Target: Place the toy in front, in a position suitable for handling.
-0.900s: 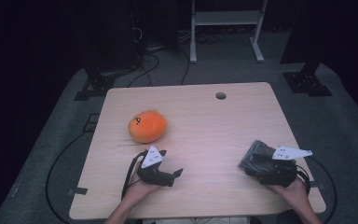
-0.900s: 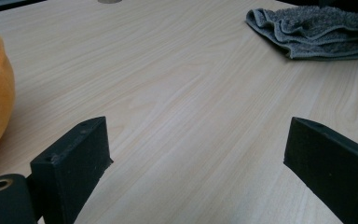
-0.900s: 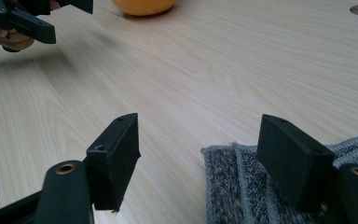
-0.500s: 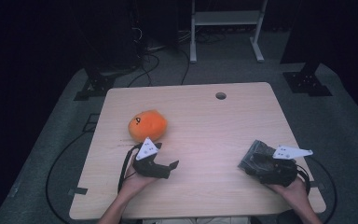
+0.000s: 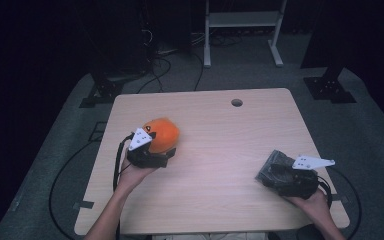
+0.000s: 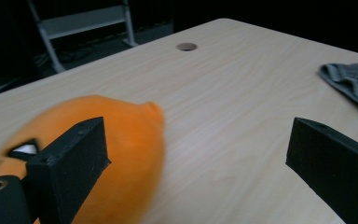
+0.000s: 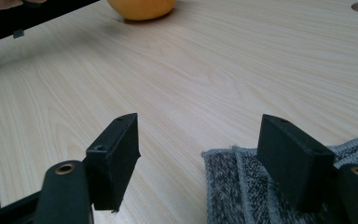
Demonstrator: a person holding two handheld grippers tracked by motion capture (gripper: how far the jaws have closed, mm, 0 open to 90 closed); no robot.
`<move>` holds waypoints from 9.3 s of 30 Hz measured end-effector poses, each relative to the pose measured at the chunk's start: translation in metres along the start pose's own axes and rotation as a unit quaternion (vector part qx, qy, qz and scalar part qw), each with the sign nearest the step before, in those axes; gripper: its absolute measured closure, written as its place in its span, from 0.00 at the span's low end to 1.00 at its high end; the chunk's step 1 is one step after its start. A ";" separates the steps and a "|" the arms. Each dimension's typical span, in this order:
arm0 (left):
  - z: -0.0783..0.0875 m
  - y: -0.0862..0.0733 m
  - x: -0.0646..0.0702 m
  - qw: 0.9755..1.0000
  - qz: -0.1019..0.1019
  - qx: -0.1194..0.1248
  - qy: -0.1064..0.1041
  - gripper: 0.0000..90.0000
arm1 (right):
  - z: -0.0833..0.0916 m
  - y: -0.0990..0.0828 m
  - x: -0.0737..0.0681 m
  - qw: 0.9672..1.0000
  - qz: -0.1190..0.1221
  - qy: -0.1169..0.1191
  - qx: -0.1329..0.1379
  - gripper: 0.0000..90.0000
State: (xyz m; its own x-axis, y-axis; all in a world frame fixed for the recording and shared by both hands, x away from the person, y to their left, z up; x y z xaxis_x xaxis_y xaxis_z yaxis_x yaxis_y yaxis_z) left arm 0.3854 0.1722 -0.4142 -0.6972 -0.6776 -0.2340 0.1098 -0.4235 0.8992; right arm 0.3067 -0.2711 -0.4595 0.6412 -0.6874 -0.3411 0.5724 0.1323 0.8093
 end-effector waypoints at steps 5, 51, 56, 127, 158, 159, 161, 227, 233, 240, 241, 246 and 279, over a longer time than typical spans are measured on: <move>-0.006 -0.004 -0.022 1.000 0.006 -0.015 0.027 0.05 | 0.000 0.000 0.000 1.000 0.000 0.003 -0.003 0.31; -0.020 -0.011 -0.039 0.999 0.032 -0.035 0.008 0.49 | 0.000 0.000 -0.001 1.000 0.001 0.011 -0.002 0.32; -0.016 0.004 -0.022 1.000 0.020 -0.006 -0.015 0.49 | 0.001 0.000 -0.001 1.000 0.002 0.008 0.001 0.32; -0.025 0.006 0.085 0.987 -0.014 0.018 -0.160 0.17 | -0.028 0.003 0.067 0.983 -0.015 -0.144 -0.114 0.84; -0.033 -0.007 0.099 0.984 -0.029 -0.007 -0.178 0.46 | -0.080 0.037 -0.067 0.988 0.137 0.056 -0.043 0.87; -0.033 -0.007 0.099 0.984 -0.028 -0.008 -0.177 0.46 | -0.076 0.036 -0.062 0.989 0.139 0.041 -0.043 0.87; -0.034 -0.008 0.098 0.984 -0.020 -0.008 -0.178 0.46 | -0.068 0.032 -0.051 0.991 0.120 0.025 -0.046 0.87; -0.027 -0.010 0.112 0.974 -0.080 -0.012 -0.209 0.45 | -0.084 0.050 -0.041 0.994 0.060 0.067 -0.056 0.86; -0.022 -0.010 0.117 0.973 -0.116 -0.011 -0.200 0.45 | -0.089 0.064 -0.064 0.988 0.088 0.113 -0.060 0.86; -0.025 -0.009 0.119 0.972 -0.113 -0.006 -0.207 0.45 | -0.092 0.066 -0.037 0.991 0.047 0.090 -0.082 0.87; -0.024 -0.008 0.120 0.971 -0.118 -0.007 -0.208 0.45 | -0.090 0.067 -0.039 0.991 0.047 0.100 -0.080 0.86; -0.022 -0.010 0.117 0.971 -0.112 -0.007 -0.210 0.43 | -0.092 0.068 -0.056 0.987 0.061 0.134 -0.068 0.86; -0.035 0.006 0.100 0.981 -0.041 0.020 -0.189 0.52 | -0.068 0.044 -0.078 0.991 0.089 0.097 -0.022 0.86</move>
State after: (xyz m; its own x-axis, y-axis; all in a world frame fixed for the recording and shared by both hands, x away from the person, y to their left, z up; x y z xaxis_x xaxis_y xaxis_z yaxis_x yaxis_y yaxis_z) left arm 0.3414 0.0805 -0.4448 -0.9166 -0.3668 -0.1591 0.0197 -0.4390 0.8983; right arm 0.3164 -0.1631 -0.4302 0.8184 -0.4998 -0.2836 0.4596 0.2729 0.8452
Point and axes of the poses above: each handheld gripper's, and its own axes: z roughly backward along the jaws, y roughly out of its top, x roughly to its right, the point moved 3 cm from there along -z, roughly forward along the jaws, and after that the axes turned 12 degrees about -z, right-handed, at the moved point
